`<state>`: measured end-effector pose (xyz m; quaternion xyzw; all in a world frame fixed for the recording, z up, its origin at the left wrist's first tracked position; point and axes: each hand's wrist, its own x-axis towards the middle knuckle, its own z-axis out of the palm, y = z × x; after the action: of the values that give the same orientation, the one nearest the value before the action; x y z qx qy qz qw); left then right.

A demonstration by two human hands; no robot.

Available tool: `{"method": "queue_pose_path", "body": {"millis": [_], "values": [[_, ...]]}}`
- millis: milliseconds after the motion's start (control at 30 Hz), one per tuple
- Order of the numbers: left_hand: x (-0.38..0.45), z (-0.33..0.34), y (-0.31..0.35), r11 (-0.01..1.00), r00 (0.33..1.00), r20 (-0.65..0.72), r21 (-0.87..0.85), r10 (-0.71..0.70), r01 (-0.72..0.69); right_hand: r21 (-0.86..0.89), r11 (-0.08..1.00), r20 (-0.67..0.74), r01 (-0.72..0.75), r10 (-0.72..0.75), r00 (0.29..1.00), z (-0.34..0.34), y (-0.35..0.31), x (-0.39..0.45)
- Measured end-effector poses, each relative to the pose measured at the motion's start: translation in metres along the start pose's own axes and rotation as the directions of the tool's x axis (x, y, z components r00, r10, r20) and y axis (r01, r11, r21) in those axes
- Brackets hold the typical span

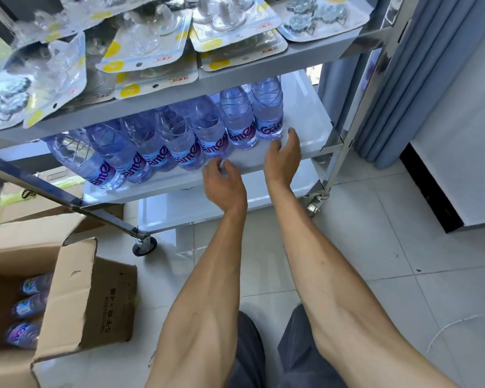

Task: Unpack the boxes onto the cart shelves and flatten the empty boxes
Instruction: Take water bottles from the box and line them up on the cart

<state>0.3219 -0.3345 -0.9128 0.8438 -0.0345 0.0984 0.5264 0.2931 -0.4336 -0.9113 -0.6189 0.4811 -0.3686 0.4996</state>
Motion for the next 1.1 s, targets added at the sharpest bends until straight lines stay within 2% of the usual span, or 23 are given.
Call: {"method": "queue_pose_path", "body": {"millis": [33, 100, 233, 333, 433, 533, 700, 867, 933, 1000, 1067, 1100], "values": [[-0.006, -0.009, -0.006, 0.999, 0.999, -0.031, 0.044, -0.027, 0.028, -0.044, 0.999, -0.033, -0.001, 0.000, 0.999, -0.007, 0.004, -0.014], [-0.022, -0.031, -0.020, 0.989, 0.998, 0.012, 0.136, -0.064, 0.061, -0.110, 0.994, -0.037, 0.009, -0.014, 0.999, -0.020, 0.016, -0.047], [-0.060, -0.087, -0.066, 0.924, 0.966, 0.200, 0.375, -0.162, 0.077, -0.202, 0.972, 0.096, -0.124, 0.146, 0.985, -0.037, 0.044, -0.104], [-0.085, -0.128, -0.094, 0.875, 0.937, 0.209, 0.457, -0.279, 0.159, -0.325, 0.923, 0.216, -0.205, 0.283, 0.934, -0.049, 0.058, -0.141], [-0.103, -0.160, -0.105, 0.836, 0.917, 0.195, 0.508, -0.349, 0.210, -0.380, 0.894, 0.269, -0.236, 0.352, 0.897, -0.056, 0.057, -0.178], [-0.102, -0.176, -0.101, 0.844, 0.922, 0.176, 0.488, -0.346, 0.223, -0.349, 0.915, 0.325, -0.203, 0.322, 0.889, -0.052, 0.045, -0.206], [-0.069, -0.213, -0.091, 0.914, 0.975, 0.118, 0.385, -0.189, 0.131, -0.270, 0.959, 0.395, -0.085, 0.191, 0.899, -0.028, 0.009, -0.231], [-0.001, -0.299, -0.125, 0.908, 0.969, -0.081, 0.339, -0.233, 0.247, -0.255, 0.966, 0.520, 0.052, 0.091, 0.849, 0.048, -0.029, -0.290], [0.036, -0.346, -0.153, 0.873, 0.944, -0.141, 0.359, -0.300, 0.331, -0.235, 0.964, 0.582, 0.124, 0.037, 0.812, 0.096, -0.043, -0.332], [0.069, -0.390, -0.188, 0.805, 0.908, -0.143, 0.424, -0.393, 0.415, -0.215, 0.957, 0.650, 0.197, -0.011, 0.760, 0.141, -0.053, -0.375], [0.098, -0.431, -0.226, 0.714, 0.867, -0.088, 0.530, -0.491, 0.458, -0.212, 0.947, 0.717, 0.243, -0.018, 0.697, 0.188, -0.057, -0.419], [0.108, -0.447, -0.243, 0.673, 0.852, -0.030, 0.599, -0.523, 0.434, -0.226, 0.939, 0.747, 0.259, -0.003, 0.665, 0.207, -0.057, -0.438]]}}
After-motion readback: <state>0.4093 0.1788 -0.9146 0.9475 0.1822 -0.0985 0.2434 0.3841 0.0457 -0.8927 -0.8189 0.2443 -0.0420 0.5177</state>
